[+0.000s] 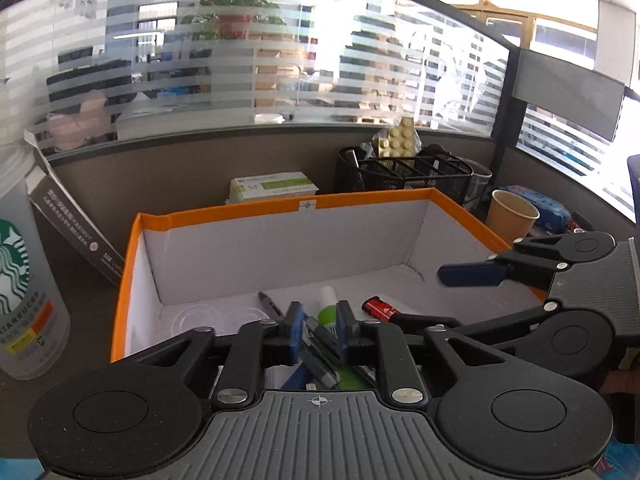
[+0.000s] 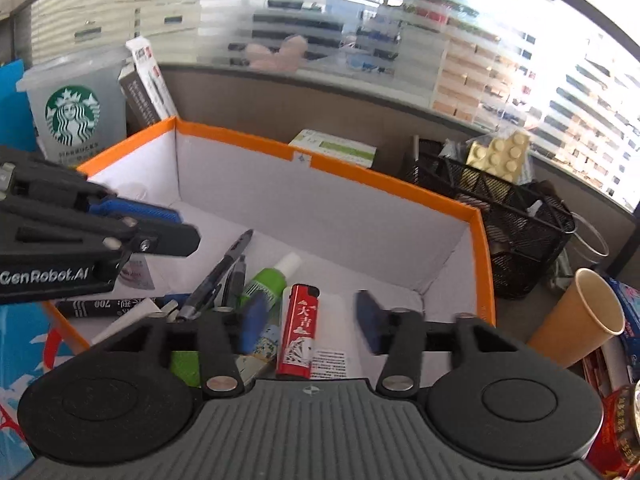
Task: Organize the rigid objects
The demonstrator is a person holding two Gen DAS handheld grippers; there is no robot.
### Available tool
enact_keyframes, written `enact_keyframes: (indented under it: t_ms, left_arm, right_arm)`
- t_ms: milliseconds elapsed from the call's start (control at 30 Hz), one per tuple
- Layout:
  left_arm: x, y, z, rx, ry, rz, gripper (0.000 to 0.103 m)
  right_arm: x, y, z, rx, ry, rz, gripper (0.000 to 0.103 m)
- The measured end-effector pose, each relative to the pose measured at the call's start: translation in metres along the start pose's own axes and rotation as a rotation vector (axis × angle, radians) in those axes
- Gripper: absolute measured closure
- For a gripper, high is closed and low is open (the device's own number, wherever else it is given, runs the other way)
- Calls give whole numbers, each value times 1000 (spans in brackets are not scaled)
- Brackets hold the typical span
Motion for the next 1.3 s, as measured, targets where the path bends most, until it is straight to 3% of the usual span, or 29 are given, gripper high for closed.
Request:
enact_keyframes:
  t_ms: [33, 100, 133, 200, 400, 667, 833, 1300]
  left_arm:
    - [0, 0, -4, -7, 6, 3, 78]
    - [0, 2, -12, -25, 18, 0, 54]
    - [0, 3, -18, -42, 26, -2, 47]
    - [0, 5, -30, -71, 53, 6, 23]
    - [-2, 6, -70, -148, 124, 48, 1]
    - [11, -11, -105, -167, 204, -14, 0]
    - [28, -29, -120, -164, 247, -51, 0]
    - [69, -66, -136, -137, 330, -118, 0]
  right_arm:
    - [0, 1, -3, -10, 0, 6, 37]
    - [-1, 3, -11, -34, -7, 16, 24]
    - [-1, 4, -16, -47, -10, 19, 16]
    - [0, 7, -26, -69, -20, 20, 12]
    - [11, 8, -62, -138, -57, -1, 1]
    - [22, 3, -97, -226, -116, 34, 0]
    - [34, -15, -115, -277, -98, 106, 0]
    - [104, -60, -123, -252, -41, 68, 0]
Point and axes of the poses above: each gripper's, at about its wrist camera, not at the fingertips, and z roughly the way its jaws point, x to its left, y to its top, the point moved 6 cm from there along z, roughly the way its jaws point, and after that the axes turned 4 degrees about -x, right-handed, at the moved point
